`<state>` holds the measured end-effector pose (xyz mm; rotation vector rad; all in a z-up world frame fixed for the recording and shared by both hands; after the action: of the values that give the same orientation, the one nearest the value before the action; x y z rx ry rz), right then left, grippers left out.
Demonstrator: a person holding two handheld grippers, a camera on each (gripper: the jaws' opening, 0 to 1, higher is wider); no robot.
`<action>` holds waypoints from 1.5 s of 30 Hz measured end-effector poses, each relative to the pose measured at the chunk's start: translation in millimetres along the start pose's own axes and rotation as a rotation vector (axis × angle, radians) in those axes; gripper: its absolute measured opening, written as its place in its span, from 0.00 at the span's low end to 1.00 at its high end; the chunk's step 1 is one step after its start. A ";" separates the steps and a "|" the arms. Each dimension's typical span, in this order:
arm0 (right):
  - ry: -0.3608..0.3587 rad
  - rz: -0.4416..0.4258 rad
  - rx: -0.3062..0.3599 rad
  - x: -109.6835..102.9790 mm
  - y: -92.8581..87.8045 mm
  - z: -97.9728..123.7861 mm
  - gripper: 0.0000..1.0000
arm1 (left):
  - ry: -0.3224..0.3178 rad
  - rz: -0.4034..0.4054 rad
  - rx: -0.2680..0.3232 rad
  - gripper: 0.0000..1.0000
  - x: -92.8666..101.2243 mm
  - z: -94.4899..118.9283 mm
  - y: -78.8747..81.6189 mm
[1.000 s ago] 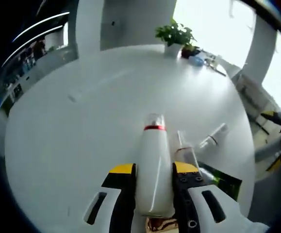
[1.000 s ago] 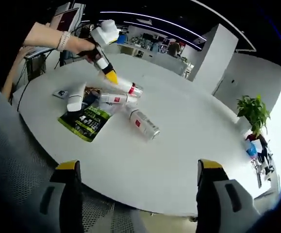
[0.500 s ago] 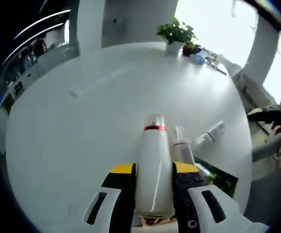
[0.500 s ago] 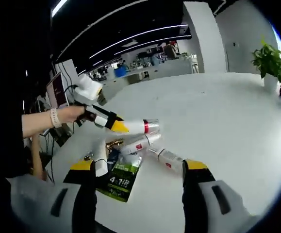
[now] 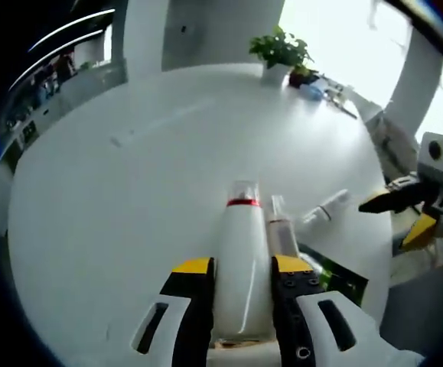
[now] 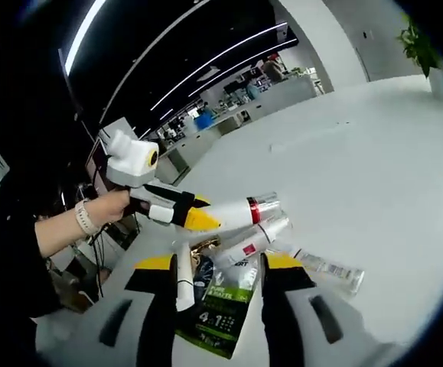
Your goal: Arrange the skincare products in the storage area until every visible bottle or jar stands upright without overlapping.
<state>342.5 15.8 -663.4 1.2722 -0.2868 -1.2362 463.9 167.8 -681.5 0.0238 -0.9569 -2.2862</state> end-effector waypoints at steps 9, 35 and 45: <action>0.056 -0.129 0.012 5.3 8.2 -25.5 0.35 | -0.012 0.031 -0.004 0.24 1.5 3.7 -5.6; 0.084 -0.625 -0.100 -1.4 12.0 -108.6 0.53 | -0.034 0.154 -0.003 0.24 -9.7 20.0 -11.5; 0.000 -0.714 -0.119 13.0 18.2 -139.7 0.46 | -0.013 0.202 0.026 0.24 -21.4 26.1 -11.4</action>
<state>462.3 79.4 -703.7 1.3129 0.2694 -1.8201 467.8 202.5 -674.4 -0.0735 -0.9506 -2.0915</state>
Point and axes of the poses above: the point that each gripper's makers call its tool centre point, and the gripper's own axes: z roughly backward along the fingers, x roughly to its right, y roughly out of its top, the point moved 7 cm from there along z, roughly backward along the fingers, and after that the axes turned 3 degrees about z, right-handed, at the moved point
